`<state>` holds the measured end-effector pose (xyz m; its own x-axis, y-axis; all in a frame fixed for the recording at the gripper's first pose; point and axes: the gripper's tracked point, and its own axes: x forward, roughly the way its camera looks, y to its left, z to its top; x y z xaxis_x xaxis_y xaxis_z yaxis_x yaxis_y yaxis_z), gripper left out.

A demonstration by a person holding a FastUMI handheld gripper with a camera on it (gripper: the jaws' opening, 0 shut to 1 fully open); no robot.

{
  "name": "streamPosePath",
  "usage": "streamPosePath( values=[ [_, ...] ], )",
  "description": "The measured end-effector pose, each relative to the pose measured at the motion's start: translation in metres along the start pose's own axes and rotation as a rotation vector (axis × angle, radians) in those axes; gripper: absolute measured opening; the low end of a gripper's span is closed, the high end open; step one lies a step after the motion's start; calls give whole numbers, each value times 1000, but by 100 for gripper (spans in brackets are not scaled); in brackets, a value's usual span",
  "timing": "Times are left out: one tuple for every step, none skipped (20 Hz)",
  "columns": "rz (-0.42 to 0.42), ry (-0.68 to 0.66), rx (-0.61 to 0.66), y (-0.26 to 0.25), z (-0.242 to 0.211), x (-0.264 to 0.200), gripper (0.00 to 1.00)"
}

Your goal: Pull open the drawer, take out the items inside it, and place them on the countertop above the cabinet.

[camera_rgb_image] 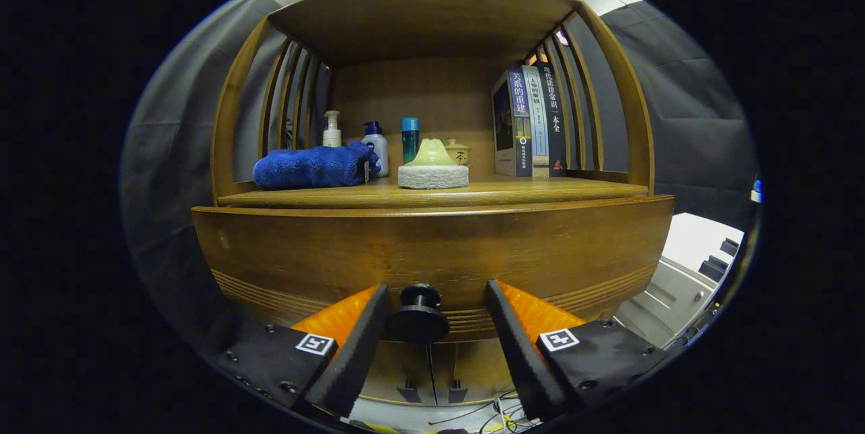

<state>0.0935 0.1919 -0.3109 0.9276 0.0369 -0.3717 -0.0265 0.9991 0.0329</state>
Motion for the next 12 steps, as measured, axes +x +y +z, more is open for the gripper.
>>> streamPosePath(
  values=[
    [-1, -1, -1, 0, 1, 3, 95],
    [-1, -2, -3, -1, 2, 6, 95],
    [-2, -3, -1, -1, 3, 10, 95],
    [-1, -1, 2, 0, 3, 14, 95],
    [-1, 0, 6, 0, 3, 13, 95],
    [-2, 1, 7, 0, 4, 15, 95],
    [-2, 1, 5, 0, 5, 20, 95],
    [-3, 6, 3, 0, 5, 25, 95],
    [-9, -2, 2, 1, 6, 28, 95],
    [-11, -3, -5, 0, 5, 27, 95],
    [-12, -12, -14, 1, 5, 29, 96],
    [-14, -15, -25, 1, 5, 28, 96]
  ],
)
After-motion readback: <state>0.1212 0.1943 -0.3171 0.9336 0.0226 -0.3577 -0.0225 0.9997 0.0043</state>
